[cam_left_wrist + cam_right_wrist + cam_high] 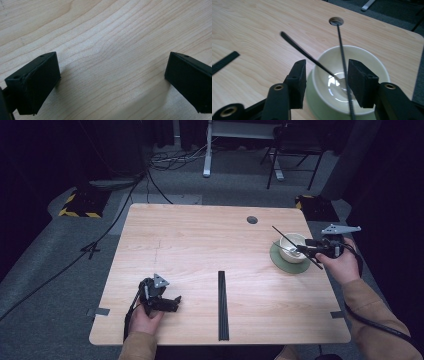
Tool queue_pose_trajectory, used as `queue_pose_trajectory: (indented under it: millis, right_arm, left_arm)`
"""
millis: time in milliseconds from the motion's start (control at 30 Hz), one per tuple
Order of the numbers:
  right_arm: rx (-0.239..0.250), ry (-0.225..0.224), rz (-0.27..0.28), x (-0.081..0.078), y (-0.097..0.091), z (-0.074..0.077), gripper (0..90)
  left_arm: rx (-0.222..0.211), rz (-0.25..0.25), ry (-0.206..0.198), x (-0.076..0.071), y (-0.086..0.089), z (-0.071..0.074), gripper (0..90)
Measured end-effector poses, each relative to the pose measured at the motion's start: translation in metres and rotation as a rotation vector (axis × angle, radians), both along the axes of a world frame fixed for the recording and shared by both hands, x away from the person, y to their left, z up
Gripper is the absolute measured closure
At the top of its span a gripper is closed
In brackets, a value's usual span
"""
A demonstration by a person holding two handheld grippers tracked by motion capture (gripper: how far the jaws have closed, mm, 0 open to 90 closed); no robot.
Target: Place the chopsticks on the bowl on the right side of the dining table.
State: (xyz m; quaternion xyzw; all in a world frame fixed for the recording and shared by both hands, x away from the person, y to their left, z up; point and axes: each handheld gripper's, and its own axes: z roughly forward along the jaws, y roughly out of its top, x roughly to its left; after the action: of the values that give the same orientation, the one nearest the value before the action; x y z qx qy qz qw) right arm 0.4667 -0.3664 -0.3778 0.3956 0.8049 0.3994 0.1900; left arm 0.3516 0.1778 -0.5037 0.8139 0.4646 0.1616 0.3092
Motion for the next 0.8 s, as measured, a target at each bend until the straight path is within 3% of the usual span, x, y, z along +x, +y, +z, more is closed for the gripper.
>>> queue_pose_trajectory:
  millis: [133,367,533,800]
  right_arm:
    - [0.031,0.005,0.017,-0.015,0.014,0.006,44.0]
    - [0.029,0.011,0.099,-0.035,0.042,0.009,42.0]
    - [0.028,0.049,0.172,-0.047,0.064,0.004,42.9]
    - [0.049,0.053,0.233,-0.060,0.090,-0.002,41.6]
  left_arm:
    - [-0.001,-0.002,0.000,0.000,0.000,0.000,0.3]
    - [-0.001,-0.001,0.002,0.000,0.000,0.000,0.3]
    - [0.002,0.001,-0.001,0.000,0.000,0.000,0.3]
    - [0.005,0.003,-0.003,-0.001,0.000,0.000,0.3]
